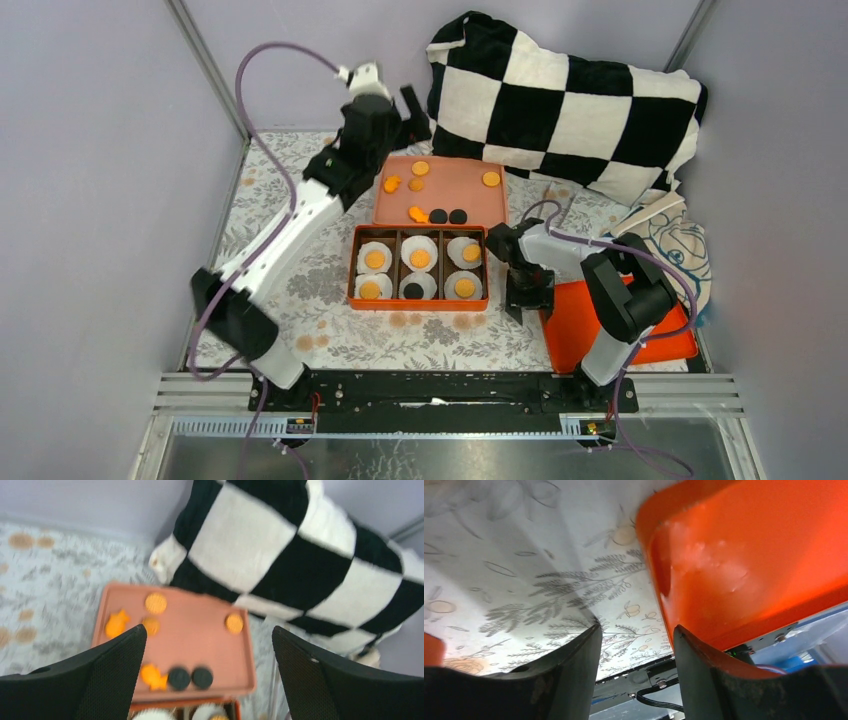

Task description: Pack the cookies

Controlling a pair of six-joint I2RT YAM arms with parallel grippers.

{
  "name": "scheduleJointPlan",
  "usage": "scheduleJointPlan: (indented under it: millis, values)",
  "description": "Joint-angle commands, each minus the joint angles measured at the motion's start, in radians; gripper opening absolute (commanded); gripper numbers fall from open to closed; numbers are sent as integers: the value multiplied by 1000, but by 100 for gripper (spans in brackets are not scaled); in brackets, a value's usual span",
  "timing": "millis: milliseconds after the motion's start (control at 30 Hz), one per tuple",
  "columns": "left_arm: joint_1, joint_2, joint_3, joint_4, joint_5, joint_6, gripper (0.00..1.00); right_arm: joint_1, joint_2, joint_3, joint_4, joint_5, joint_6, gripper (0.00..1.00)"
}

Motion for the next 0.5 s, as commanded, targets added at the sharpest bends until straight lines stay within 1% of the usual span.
scheduleJointPlan:
  millis: [0, 33, 100, 167, 267, 333, 433, 467]
  values:
    - [70, 219, 366, -238, 14, 21, 99, -20, 31, 99, -102, 20, -113, 56]
    - [78, 267, 444, -283, 28, 20, 99, -25, 32, 106, -103, 0, -133, 54]
    - [88, 345, 592, -345, 44, 30, 99, -27, 42, 123, -125, 18, -168, 49]
    - [98, 381, 629, -341, 52, 21, 99, -28, 52, 128, -131, 33, -188, 43]
    - [120, 399, 629, -323, 70, -8, 99, -28, 70, 145, -147, 29, -201, 35]
    - [126, 400, 616, -318, 65, -4, 99, -28, 69, 151, -143, 36, -206, 33]
    - [129, 360, 514, -269, 19, 15, 99, -28, 67, 158, -110, 49, -209, 20]
    - [134, 337, 464, -241, 8, 12, 99, -29, 69, 165, -95, 51, -209, 18]
